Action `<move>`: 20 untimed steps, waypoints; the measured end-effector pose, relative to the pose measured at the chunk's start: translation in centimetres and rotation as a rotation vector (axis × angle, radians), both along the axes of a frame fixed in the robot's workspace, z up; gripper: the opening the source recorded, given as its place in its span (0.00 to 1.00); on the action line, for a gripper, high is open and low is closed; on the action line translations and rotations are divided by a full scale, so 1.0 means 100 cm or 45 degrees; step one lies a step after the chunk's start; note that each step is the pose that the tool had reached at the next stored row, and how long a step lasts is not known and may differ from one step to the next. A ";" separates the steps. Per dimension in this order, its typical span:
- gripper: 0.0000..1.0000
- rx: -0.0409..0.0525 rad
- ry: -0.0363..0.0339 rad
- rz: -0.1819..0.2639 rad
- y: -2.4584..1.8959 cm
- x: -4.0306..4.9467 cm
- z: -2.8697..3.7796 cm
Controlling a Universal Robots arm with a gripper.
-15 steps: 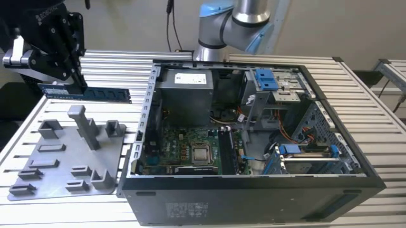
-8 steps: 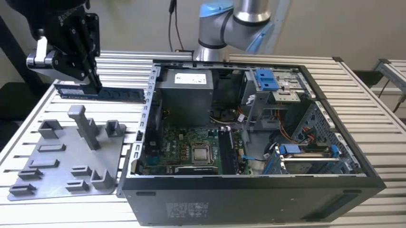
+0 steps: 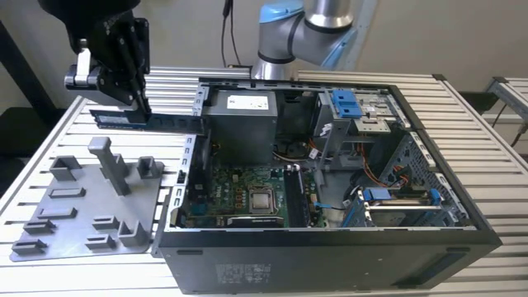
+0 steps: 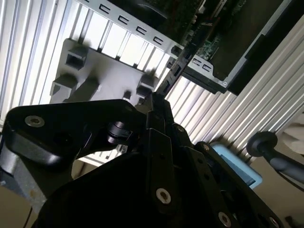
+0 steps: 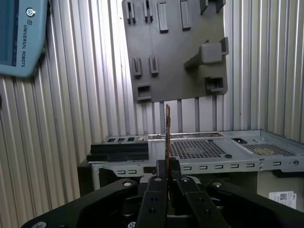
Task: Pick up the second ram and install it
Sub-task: 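Pick up the second ram and move it above second insertion slot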
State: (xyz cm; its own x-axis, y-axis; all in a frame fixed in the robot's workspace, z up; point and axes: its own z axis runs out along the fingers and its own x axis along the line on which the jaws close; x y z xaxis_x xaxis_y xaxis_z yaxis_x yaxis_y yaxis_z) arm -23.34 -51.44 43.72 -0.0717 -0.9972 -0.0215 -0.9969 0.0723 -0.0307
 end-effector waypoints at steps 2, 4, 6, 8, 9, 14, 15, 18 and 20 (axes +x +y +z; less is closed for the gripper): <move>0.14 0.000 0.0004 0.000 0.0000 0.0057 0.0001; 0.14 0.000 0.0007 0.000 0.0000 0.0122 0.0001; 0.14 0.000 0.0013 0.000 0.0000 0.0188 0.0001; 0.14 0.000 0.0018 0.000 0.0000 0.0257 0.0001; 0.14 0.000 0.0020 0.000 0.0000 0.0287 0.0001; 0.14 0.000 0.0025 0.000 0.0000 0.0432 0.0000; 0.14 0.000 0.0027 0.000 0.0000 0.0460 0.0001; 0.14 0.000 0.0027 0.000 0.0000 0.0532 0.0001; 0.14 0.000 0.0028 0.000 0.0000 0.0578 0.0001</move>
